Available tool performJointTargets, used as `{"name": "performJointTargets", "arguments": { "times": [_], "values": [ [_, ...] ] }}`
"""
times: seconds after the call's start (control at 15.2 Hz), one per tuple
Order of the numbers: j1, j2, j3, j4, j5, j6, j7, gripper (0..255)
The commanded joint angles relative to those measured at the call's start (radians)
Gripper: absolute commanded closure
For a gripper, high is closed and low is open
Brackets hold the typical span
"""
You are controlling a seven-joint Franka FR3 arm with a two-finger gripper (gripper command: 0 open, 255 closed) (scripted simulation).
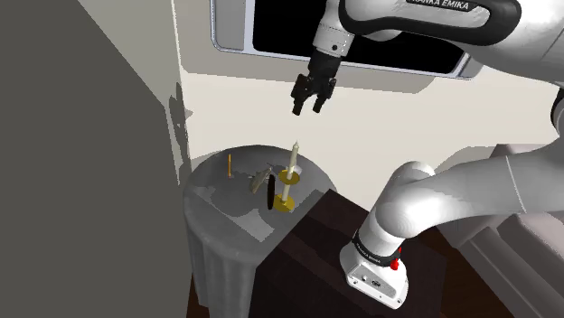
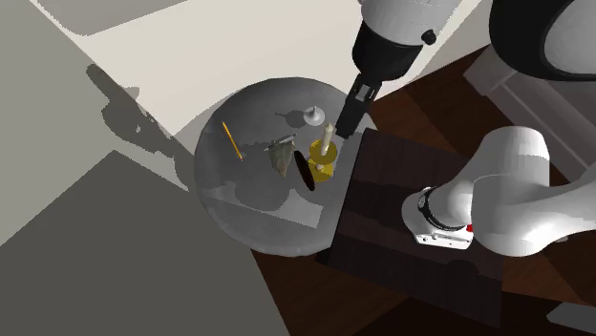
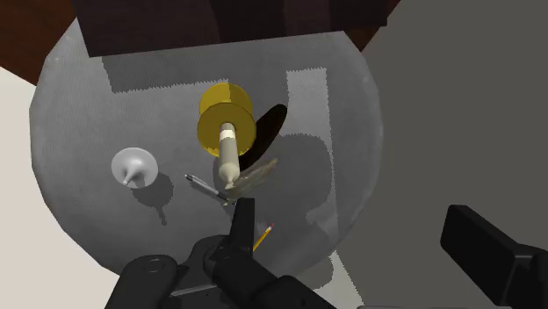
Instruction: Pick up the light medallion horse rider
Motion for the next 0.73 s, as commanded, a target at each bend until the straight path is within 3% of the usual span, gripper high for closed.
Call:
{"name": "performJointTargets", "arguments": {
  "times": [0.0,0.33,0.66],
  "values": [
    [0.0,0.0,0.0,0.0,0.0,0.0,0.0,0],
    [-0.042,-0.082,0.131,-0.221,-0.002,0.208,0.192,0],
    [-0.077,-0.091,0.285,-0.393,0.005,0.423,0.404,0]
  ]
}}
